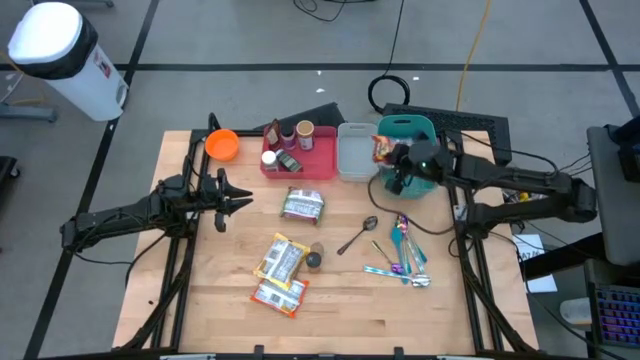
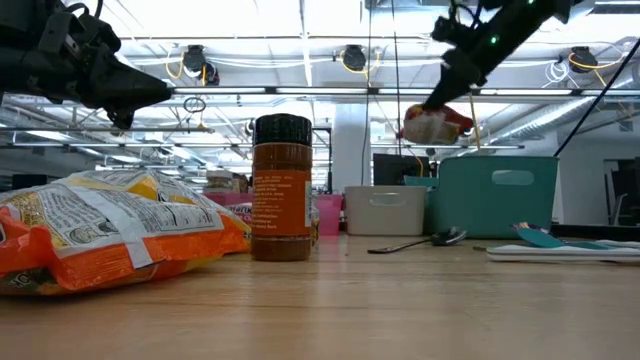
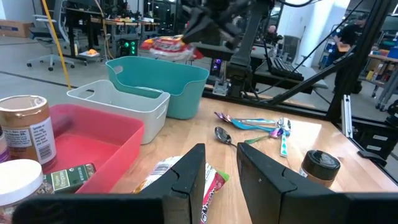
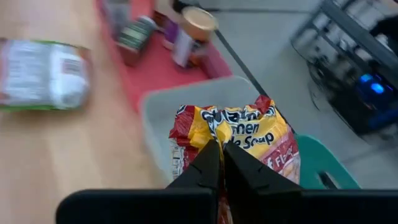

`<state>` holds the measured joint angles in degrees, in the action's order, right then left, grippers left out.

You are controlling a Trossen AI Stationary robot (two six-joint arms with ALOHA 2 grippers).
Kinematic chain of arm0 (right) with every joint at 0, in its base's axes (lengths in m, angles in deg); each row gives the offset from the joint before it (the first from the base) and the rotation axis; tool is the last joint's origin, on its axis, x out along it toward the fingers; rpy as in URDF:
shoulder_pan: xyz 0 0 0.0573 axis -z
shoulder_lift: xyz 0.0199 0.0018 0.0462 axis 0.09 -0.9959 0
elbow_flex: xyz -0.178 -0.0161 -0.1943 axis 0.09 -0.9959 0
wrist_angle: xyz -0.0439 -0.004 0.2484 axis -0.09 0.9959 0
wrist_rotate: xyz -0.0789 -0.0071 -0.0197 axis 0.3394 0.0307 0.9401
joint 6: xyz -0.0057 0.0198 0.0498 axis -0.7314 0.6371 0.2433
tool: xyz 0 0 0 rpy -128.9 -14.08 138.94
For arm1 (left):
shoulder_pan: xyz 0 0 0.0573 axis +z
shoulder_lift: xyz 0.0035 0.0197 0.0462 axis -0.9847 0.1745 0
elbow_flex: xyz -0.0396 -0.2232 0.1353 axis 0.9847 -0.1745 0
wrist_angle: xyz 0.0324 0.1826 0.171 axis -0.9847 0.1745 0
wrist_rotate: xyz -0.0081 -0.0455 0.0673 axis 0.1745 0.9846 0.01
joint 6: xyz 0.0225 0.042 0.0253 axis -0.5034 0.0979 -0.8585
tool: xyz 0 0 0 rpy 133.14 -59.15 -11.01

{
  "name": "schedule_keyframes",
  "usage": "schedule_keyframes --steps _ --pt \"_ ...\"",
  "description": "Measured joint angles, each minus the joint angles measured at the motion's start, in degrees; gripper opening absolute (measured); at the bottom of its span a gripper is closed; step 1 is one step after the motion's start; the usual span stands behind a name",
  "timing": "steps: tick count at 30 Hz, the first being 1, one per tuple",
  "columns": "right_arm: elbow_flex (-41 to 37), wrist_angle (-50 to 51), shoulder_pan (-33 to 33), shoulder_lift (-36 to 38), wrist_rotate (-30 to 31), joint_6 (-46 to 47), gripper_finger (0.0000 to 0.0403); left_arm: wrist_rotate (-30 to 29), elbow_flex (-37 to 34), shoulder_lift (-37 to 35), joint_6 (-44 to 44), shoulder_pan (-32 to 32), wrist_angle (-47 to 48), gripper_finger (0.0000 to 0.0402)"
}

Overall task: Pick & Place Food Item
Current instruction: Put the red noodle pack into the green bin

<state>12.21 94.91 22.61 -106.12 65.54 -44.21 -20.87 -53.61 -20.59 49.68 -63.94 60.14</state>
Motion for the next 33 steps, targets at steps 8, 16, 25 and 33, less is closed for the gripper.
schedule_keyframes --steps 8,16,25,33 --pt "-2.8 -0.19 11.5 -0.11 -0.14 -4.5 0.0001 0.0 0.0 0.0 0.02 -0.01 0.0 0.0097" --pt "-11.89 -12.42 21.02 -0.11 -0.31 -9.24 0.0001 0.0 0.0 0.0 -0.02 0.0 0.0 0.0097" --pt "-23.49 -28.86 26.68 -0.11 -9.71 -11.75 0.0002 0.0 0.0 0.0 -0.28 0.0 0.02 0.0097" --pt "-28.0 -31.6 30.98 -0.13 -10.61 -10.36 0.0002 0.0 0.0 0.0 -0.42 0.0 0.04 0.0097"
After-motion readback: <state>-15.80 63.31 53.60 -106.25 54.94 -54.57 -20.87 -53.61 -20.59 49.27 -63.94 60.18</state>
